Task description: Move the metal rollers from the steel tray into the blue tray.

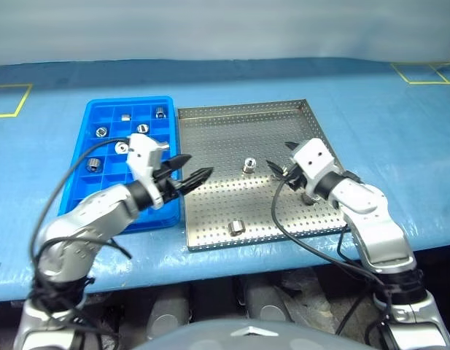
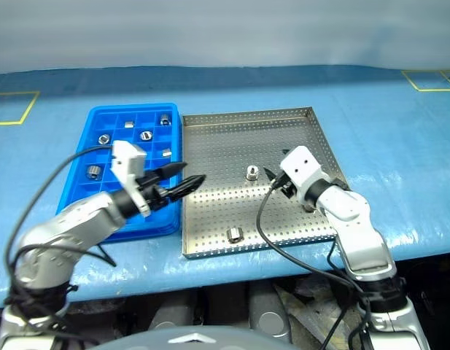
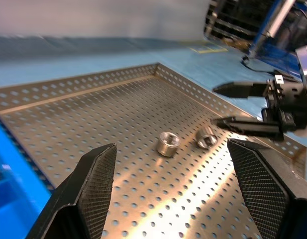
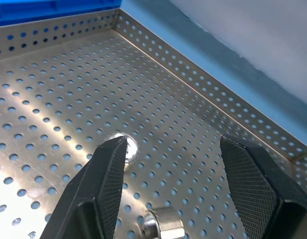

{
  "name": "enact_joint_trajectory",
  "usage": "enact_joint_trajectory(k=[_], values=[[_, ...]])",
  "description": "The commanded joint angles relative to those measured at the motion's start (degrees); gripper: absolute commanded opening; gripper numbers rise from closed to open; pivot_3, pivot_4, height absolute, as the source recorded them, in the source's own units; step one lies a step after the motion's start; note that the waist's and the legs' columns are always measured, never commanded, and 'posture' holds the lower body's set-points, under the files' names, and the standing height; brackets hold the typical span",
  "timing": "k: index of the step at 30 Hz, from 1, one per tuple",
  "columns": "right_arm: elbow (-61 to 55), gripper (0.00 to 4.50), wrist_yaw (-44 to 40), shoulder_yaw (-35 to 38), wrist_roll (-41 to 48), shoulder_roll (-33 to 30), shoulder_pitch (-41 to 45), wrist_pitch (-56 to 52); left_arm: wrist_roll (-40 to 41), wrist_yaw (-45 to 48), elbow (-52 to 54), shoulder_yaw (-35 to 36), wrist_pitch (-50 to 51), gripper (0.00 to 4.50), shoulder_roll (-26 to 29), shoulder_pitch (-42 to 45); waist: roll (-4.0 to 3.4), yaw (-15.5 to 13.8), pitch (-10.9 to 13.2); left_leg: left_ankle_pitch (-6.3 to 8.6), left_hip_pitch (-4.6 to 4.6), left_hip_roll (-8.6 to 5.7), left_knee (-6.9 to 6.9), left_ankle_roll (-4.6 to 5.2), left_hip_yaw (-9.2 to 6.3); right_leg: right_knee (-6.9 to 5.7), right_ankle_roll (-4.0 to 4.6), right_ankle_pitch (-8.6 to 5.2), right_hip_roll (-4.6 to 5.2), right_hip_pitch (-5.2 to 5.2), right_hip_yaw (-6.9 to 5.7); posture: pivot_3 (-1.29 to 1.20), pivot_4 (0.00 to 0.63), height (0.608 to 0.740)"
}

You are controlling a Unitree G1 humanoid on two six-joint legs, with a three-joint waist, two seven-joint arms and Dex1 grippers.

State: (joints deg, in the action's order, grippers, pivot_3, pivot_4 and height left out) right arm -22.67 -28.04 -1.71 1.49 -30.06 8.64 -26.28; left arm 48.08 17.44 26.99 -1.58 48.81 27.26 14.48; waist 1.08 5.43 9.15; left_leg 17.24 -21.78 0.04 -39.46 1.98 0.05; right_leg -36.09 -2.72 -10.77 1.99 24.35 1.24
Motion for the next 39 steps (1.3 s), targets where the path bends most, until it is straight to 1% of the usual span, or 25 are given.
enact_joint_trajectory(k=[1,5,8,13,18,24,28,34,39], values=[[-4.07,3.14,2.52,2.81,-0.76,0.02,-1.59,-0.98,-7.63,-0.61,-6.63,-5.62,-1.03,3.88,-2.36,4.79,-0.02,0.94,-0.01,0.0,0.0,-0.05,-0.01,0.0,0.01,0.0,0.0,0.0,-0.03,-0.01,0.03,-0.32,0.15,0.74],[-5.74,3.14,3.6,2.55,-0.78,0.94,-2.93,-1.53,-15.86,-0.97,-14.88,-10.54,-2.77,3.88,-5.25,9.57,-0.05,3.62,-0.03,0.0,0.02,-0.13,-0.05,0.01,0.08,0.0,-0.09,0.05,-0.24,0.0,0.32,-0.35,0.15,0.74],[-6.34,3.14,4.01,2.24,-0.92,1.35,-3.4,-1.65,-19.99,0.07,-19.75,-12.75,-4.61,3.88,-7.79,12.43,-0.06,5.18,-0.03,-0.01,0.02,-0.1,-0.06,0.0,0.1,-0.01,-0.19,0.11,-0.37,0.01,0.57,-0.36,0.15,0.74],[-6.83,3.14,4.24,2.01,-0.88,1.62,-3.58,-1.77,-25.72,0.75,-27.12,-14.16,-7.33,3.88,-11.85,15.92,-0.07,7.45,-0.04,0.01,0.04,0.0,-0.06,0.04,0.23,-0.02,-0.32,0.16,-0.4,0.06,0.85,-0.37,0.15,0.74],[-7.11,3.14,4.35,2.04,-0.77,1.55,-3.68,-1.8,-30.15,1.39,-30.91,-14.88,-8.07,3.88,-13.4,16.91,-0.08,9.01,-0.05,0.05,0.06,0.03,-0.06,0.12,0.37,-0.02,-0.42,0.19,-0.4,0.1,1.05,-0.37,0.15,0.74],[-6.47,3.14,4.43,1.59,-0.7,1.79,-3.26,-1.43,-35.77,0.35,-36.25,-15.22,-9.12,3.88,-15.48,18.06,-0.08,9.68,-0.05,0.07,0.06,0.03,-0.06,0.16,0.45,-0.03,-0.52,0.23,-0.4,0.14,1.16,-0.37,0.15,0.74],[-6.22,3.14,4.34,1.2,-0.65,2.0,-3.0,-1.35,-38.03,-0.43,-40.12,-13.97,-11.03,3.88,-17.8,18.87,-0.08,9.64,-0.05,0.09,0.06,0.01,-0.07,0.19,0.5,-0.02,-0.57,0.26,-0.39,0.14,1.22,-0.36,0.15,0.74],[-6.23,3.14,4.19,0.92,-0.57,2.06,-3.0,-1.31,-39.84,-1.04,-45.49,-12.01,-14.23,3.88,-21.13,20.3,-0.09,9.56,-0.06,0.12,0.07,0.01,-0.08,0.25,0.59,0.0,-0.62,0.28,-0.37,0.15,1.3,-0.36,0.15,0.74],[-6.16,3.14,3.94,0.77,-0.52,1.92,-2.92,-1.32,-40.61,-0.63,-48.91,-11.01,-16.1,3.88,-22.66,21.72,-0.12,9.5,-0.08,0.11,0.08,-0.03,-0.16,0.31,0.66,-0.01,-0.77,0.31,-0.35,0.12,1.35,-0.36,0.15,0.74]])
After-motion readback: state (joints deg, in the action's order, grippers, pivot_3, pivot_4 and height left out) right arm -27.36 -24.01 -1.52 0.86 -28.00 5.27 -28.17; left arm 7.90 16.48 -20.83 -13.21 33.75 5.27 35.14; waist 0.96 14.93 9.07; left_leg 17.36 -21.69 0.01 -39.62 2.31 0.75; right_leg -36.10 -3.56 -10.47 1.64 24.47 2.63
